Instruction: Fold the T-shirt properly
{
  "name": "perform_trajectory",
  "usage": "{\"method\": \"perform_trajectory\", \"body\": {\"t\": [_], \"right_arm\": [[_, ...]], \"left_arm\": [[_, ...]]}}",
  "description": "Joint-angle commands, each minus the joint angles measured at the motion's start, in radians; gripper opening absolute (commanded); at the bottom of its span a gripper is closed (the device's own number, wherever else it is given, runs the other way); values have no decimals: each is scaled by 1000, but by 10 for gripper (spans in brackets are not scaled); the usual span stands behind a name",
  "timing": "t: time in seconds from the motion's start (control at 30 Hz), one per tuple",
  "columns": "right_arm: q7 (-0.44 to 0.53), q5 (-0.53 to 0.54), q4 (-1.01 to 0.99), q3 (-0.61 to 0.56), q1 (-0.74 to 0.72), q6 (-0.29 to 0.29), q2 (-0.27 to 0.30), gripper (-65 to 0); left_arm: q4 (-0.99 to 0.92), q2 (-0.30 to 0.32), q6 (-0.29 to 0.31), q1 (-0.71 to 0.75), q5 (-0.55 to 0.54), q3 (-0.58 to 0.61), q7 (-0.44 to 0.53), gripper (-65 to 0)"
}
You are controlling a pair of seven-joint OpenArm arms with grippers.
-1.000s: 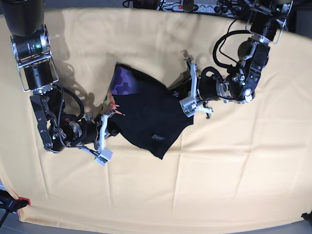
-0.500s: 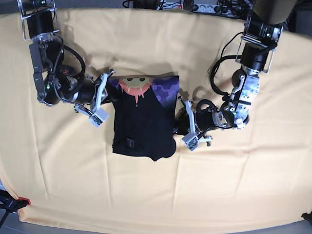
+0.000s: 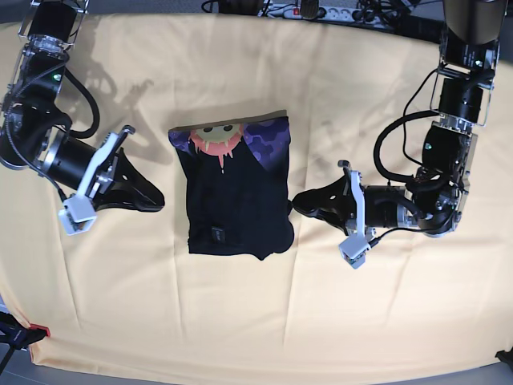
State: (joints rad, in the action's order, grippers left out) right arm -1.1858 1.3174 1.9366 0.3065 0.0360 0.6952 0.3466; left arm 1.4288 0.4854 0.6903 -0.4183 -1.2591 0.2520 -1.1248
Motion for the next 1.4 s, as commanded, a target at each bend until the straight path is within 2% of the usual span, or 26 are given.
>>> {"method": "perform_trajectory", "body": {"t": [0.0,0.03,0.1,0.17,0.43,0.67,0.77,0.93,1.1,1.23,1.37], "right_arm": [[-19,76,14,42,-1,3,13,-650],[-62,143,14,80,12,3,13,-650],[-142,166,14,157,48,3,13,-650],[-171,166,19,229,93,3,14,-650],[-170,166,113,462,328,3,14,-650],[-170,166,287,600,597,3,13,-650],[-171,166,325,640,707,3,13,-650],[-208,166,327,649,883,3,4,-650],[-210,166,271,625,1093,3,-30,-650],[-210,166,147,530,1202,3,-28,-650],[-210,166,-39,371,1192,3,-28,-650]], "left_arm": [[27,16,8,-23,-56,-24,-32,-650],[40,23,8,-18,-108,-43,-81,-650],[64,36,8,4,-223,-90,-168,-650],[91,41,8,46,-224,-151,-217,-650],[320,59,8,329,-224,-373,-239,-650],[576,102,7,679,-224,-560,-255,-650],[667,102,-18,846,-224,-669,-269,-650],[752,101,-33,1132,-224,-824,-271,-650],[751,79,-32,1421,-224,-839,-271,-650],[747,17,8,1593,-122,-839,-271,-650],[689,-75,8,1679,0,-834,-148,-650]]}}
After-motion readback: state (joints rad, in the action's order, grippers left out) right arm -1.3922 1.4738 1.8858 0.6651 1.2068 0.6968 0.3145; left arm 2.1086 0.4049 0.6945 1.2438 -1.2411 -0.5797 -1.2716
